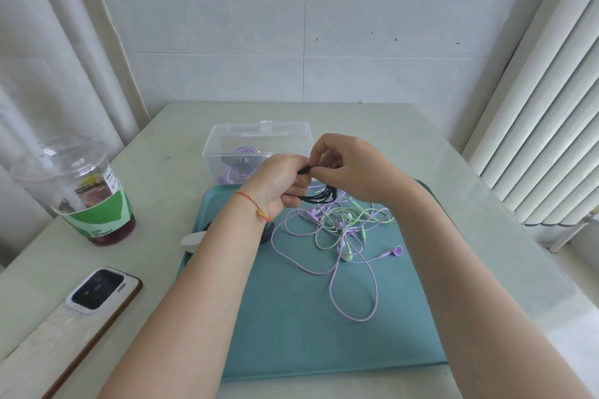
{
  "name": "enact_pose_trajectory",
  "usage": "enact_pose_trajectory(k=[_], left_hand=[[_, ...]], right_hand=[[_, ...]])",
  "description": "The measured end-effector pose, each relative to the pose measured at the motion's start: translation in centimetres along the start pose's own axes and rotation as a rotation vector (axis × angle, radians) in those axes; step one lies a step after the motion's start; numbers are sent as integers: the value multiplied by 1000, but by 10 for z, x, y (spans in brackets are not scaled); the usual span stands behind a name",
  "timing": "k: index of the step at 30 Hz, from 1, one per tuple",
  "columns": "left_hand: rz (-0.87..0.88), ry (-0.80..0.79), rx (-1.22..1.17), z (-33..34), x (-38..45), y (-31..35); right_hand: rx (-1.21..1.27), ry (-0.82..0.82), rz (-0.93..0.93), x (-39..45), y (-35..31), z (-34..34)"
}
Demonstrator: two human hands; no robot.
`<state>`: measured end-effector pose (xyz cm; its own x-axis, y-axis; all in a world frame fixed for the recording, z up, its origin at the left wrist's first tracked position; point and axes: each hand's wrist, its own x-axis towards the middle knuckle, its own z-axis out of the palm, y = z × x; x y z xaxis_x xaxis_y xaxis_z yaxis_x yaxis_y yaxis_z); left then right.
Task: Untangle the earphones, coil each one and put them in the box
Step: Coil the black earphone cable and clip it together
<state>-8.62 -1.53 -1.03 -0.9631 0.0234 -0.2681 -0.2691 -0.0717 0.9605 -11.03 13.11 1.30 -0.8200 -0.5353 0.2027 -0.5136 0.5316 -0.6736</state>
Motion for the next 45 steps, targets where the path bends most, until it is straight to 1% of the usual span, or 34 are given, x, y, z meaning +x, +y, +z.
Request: enact_pose_trajectory(k=[3, 5, 9, 12, 18, 20, 23, 24, 25, 27, 28, 29, 30, 31, 32, 34, 37, 38, 40, 42, 43, 45], left_hand=[[-21, 1, 38, -7, -6, 6], [-49, 8, 50, -18, -14, 8], [-112, 28, 43, -39, -30, 2], [-144, 38, 61, -50, -43, -5], [-165, 60, 105, -61, -54, -15], [-150, 69, 61, -64, -54, -18], [-12, 171, -4, -68, -55, -21], [55, 219, 41, -70, -55, -21], [123, 270, 146, -75, -56, -21], [232, 348, 466, -84, -60, -19], [245, 333, 642, -90, -63, -17], [216, 275, 821, -95, -66, -15], [146, 198, 981, -97, -69, -13], [51, 121, 1097, -99, -72, -11], [-29, 60, 1161, -100, -74, -11], [-83, 4, 1232, -97, -77, -10], [-61, -39, 1430, -93, -72, -11], [-42, -16, 1461, -93, -69, -13], [37, 82, 1369, -96, -62, -17], [174, 210, 1239, -97, -56, -22], [210, 252, 1202, -95, -55, -24], [196, 279, 1188, -94, -52, -29]], right_hand=[[47, 34, -19, 1, -6, 9], [38, 39, -44, 3, -14, 19], [-65, -24, -79, 4, -31, 33], [-97, -64, -95, 0, -43, 47], [-18, 11, -72, -11, -50, 74], [-12, 34, -63, -12, -50, 79], [-31, 89, -40, -9, -49, 80], [-39, 119, -28, -8, -47, 78], [-45, 147, -14, -6, -45, 76], [-51, 191, 14, -3, -40, 71], [-51, 203, 27, -3, -37, 69], [-48, 209, 36, -2, -35, 68], [-43, 210, 41, -2, -34, 67], [-37, 210, 44, -1, -33, 67], [-32, 212, 46, -1, -32, 67], [-27, 217, 45, 1, -30, 69], [-18, 216, 37, 3, -29, 70], [-16, 215, 35, 3, -29, 70], [-5, 217, 34, 3, -28, 69], [6, 225, 35, 3, -27, 68], [14, 229, 35, 2, -27, 67], [31, 235, 31, 1, -27, 66]])
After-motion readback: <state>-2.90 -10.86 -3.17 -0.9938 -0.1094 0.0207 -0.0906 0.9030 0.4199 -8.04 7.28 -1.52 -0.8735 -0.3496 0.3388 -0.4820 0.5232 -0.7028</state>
